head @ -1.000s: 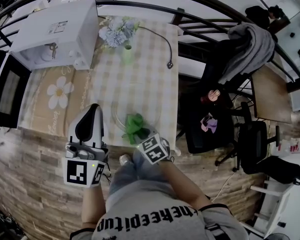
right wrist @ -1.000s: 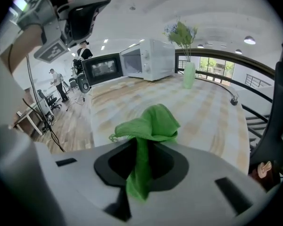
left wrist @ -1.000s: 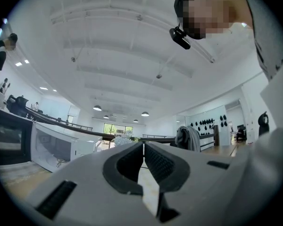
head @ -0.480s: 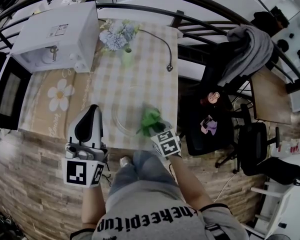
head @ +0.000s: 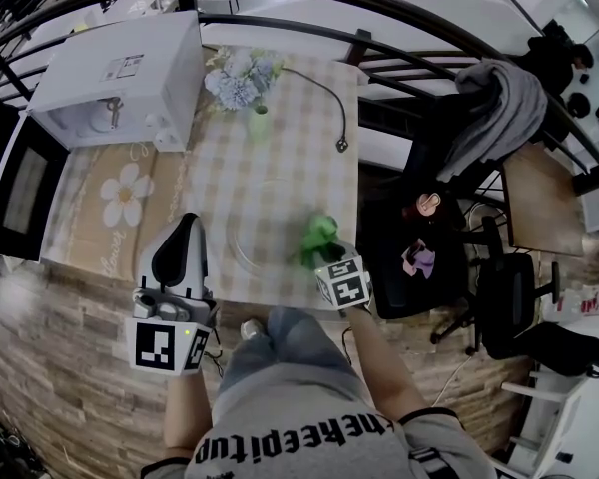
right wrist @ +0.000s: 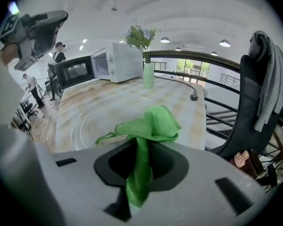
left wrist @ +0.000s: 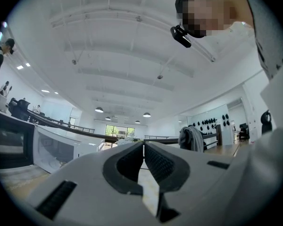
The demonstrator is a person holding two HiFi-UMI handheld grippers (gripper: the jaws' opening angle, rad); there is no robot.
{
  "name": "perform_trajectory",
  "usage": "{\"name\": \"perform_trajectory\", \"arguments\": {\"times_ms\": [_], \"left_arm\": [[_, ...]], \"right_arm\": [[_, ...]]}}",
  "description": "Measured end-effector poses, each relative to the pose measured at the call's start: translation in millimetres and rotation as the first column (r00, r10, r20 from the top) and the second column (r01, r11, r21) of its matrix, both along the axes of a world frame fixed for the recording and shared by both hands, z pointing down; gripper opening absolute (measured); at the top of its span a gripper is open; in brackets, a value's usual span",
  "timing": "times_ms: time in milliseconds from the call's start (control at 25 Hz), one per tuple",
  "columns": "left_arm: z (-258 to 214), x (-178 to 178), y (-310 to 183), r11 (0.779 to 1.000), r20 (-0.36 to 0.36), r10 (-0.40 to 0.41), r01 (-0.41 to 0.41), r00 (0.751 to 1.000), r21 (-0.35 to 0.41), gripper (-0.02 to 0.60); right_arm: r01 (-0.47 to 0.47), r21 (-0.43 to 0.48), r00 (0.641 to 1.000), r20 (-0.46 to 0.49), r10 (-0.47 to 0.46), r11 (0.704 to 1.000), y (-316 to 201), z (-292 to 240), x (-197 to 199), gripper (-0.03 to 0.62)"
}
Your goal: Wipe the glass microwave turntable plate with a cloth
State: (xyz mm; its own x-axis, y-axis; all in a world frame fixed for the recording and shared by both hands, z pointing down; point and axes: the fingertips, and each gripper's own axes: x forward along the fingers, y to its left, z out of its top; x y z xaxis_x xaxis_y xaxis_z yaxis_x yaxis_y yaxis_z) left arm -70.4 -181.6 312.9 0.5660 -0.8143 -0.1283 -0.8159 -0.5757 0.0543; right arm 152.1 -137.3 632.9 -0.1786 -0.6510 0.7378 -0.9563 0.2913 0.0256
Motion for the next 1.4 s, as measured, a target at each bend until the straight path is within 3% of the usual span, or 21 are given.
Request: {"name": "perform_trajectory", "arguments": {"times_ms": [160, 560, 1040, 1400], "left_arm": [[-1, -1, 1, 1.0, 0.006, -0.004, 0.004, 1.0, 0.002, 0.011], [-9, -8, 6, 0.999, 0.016, -0.032, 0.032, 0.999, 0.015, 0.011], [-22, -27, 19, 0.997, 0.032, -0.067, 0.065, 0.997, 0.043, 0.011], [-23, -38, 23, 0.996, 0.033, -0.077, 0.076, 0.996, 0.045, 0.011]], "right_arm": [[-0.02, 0.006, 1.0, 0.007, 0.02, 1.0, -1, -7, -2, 0.061], [-0.035, 0.196, 0.995, 0.098, 0.016, 0.98, -8, -73, -18, 0.063], [-0.033, 0.386, 0.981, 0.189, -0.043, 0.922, -16, -158, -41, 0.063], [-0.085, 0.486, 0.973, 0.227, -0.032, 0.87, -19, -210, -45, 0.063]]}}
